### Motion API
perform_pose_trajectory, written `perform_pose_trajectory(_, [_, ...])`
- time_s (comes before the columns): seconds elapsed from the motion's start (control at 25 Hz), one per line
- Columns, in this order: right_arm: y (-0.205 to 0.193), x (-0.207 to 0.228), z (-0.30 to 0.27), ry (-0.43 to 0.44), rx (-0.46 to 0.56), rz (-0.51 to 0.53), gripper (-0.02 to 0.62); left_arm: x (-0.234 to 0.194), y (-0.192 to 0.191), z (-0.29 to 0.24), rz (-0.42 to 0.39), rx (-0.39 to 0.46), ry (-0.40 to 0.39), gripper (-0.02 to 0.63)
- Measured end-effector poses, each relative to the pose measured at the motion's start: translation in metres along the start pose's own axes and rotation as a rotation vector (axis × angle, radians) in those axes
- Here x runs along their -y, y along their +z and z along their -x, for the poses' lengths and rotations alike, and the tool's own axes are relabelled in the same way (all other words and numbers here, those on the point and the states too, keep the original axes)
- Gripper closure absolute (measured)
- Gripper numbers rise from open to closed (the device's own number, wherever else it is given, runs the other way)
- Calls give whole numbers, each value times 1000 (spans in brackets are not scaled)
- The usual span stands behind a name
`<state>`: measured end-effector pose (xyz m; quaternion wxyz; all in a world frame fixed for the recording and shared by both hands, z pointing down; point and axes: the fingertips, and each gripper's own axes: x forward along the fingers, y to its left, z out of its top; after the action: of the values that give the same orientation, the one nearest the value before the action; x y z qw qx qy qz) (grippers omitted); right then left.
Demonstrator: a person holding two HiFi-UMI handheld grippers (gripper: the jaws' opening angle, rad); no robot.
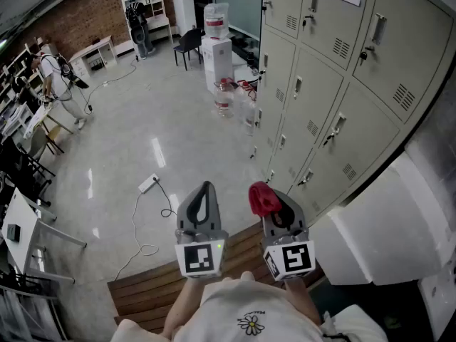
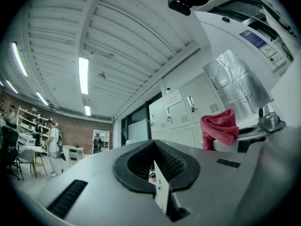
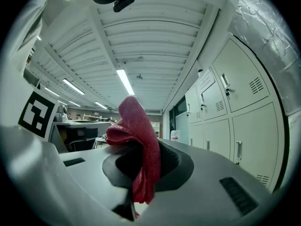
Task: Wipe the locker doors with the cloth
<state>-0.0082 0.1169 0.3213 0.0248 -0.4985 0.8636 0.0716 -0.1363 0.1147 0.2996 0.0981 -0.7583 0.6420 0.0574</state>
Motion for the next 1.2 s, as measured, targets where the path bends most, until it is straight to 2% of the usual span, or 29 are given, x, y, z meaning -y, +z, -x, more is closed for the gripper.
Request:
perform_pose_trajectory(0.4, [-12,18,-10,45,-17,12,568,9,-11,-22,-1,-12,18,589])
perform_pose_trajectory(0.6, [-23,20,-10,73,5,67,569,16,-24,-23,-16,-21,30,589])
perform_pose_trajectory(0.88, [-51,28,-12,97,-61,49,568,7,-37,-30,-14,-34,79,589])
perform_pose_trajectory(1.08, [-65,42,-25,67,-85,43,569,0,-43,-52,-28,-16,85,589])
perform_pose_trajectory(1.2, [-79,49,-40,47,-71,37,569,-13,-59,-65,-2,1,101,589])
